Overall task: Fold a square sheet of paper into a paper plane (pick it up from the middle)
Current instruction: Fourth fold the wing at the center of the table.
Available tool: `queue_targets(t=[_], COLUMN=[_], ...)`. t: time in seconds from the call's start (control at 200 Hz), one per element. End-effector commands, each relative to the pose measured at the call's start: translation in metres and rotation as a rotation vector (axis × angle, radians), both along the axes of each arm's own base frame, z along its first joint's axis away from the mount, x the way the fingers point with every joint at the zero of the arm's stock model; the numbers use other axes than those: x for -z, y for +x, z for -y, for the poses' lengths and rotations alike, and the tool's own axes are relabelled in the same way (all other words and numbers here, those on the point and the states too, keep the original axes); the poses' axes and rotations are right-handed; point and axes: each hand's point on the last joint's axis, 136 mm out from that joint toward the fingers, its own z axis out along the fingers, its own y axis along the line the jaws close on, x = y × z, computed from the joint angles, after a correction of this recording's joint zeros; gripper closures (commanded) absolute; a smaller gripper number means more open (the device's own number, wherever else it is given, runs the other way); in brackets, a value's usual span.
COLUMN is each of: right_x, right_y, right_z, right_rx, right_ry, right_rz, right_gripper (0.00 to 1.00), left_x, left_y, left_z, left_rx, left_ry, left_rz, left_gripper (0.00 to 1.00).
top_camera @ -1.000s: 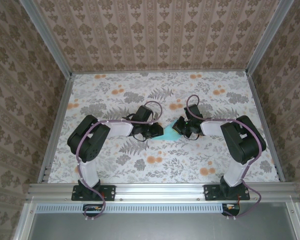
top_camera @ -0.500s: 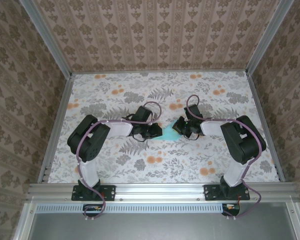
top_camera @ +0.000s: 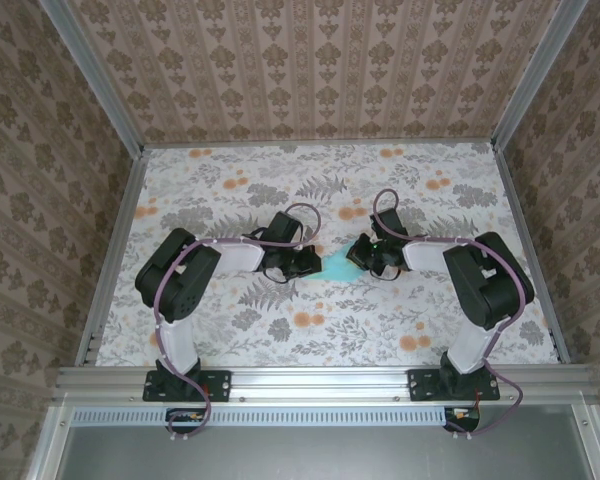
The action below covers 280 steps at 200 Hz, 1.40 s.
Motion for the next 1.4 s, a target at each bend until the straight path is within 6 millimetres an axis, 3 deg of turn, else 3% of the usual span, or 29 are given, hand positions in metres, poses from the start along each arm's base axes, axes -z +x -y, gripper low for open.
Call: queue_targets(t=[0.0, 0.09, 0.4, 0.78, 0.91, 1.195, 1.395], right_x=[-0.031, -0.044, -0.023, 0.019, 0.025, 0.032, 0.037], right_y=[0.002, -0.001, -0.013, -0.021, -0.022, -0.023, -0.026], right_z=[-0.008, -0.026, -0.051, -0.031, -0.028, -0.023, -0.022], right_rx=[-0.087, -0.144, -0.175, -0.113, -0.1, -0.069, -0.051], right_ry=[0.034, 0.079, 0.124, 0.01, -0.005, -0.018, -0.017], right_rz=[0.079, 0.118, 0.086, -0.027, -0.041, -0.068, -0.087], right_gripper=[0.94, 0.94, 0.94, 0.95, 0.94, 0.94, 0.95], left_x=[0.042, 0.041, 0.036, 0.029, 0.023, -0.023, -0.01], left_y=[-0.018, -0.018, -0.015, -0.009, -0.003, 0.002, -0.003], left_z=[-0.03, -0.029, -0.022, -0.023, -0.022, 0.01, 0.02], left_rx=[-0.02, -0.014, 0.064, 0.09, 0.067, 0.023, -0.017], left_ry=[0.15, 0.152, 0.145, 0.157, 0.146, -0.102, -0.15], left_rz=[-0.113, -0.112, -0.079, -0.045, -0.031, 0.022, -0.026], left_gripper=[0.95, 0.95, 0.96, 0.97, 0.96, 0.88, 0.88])
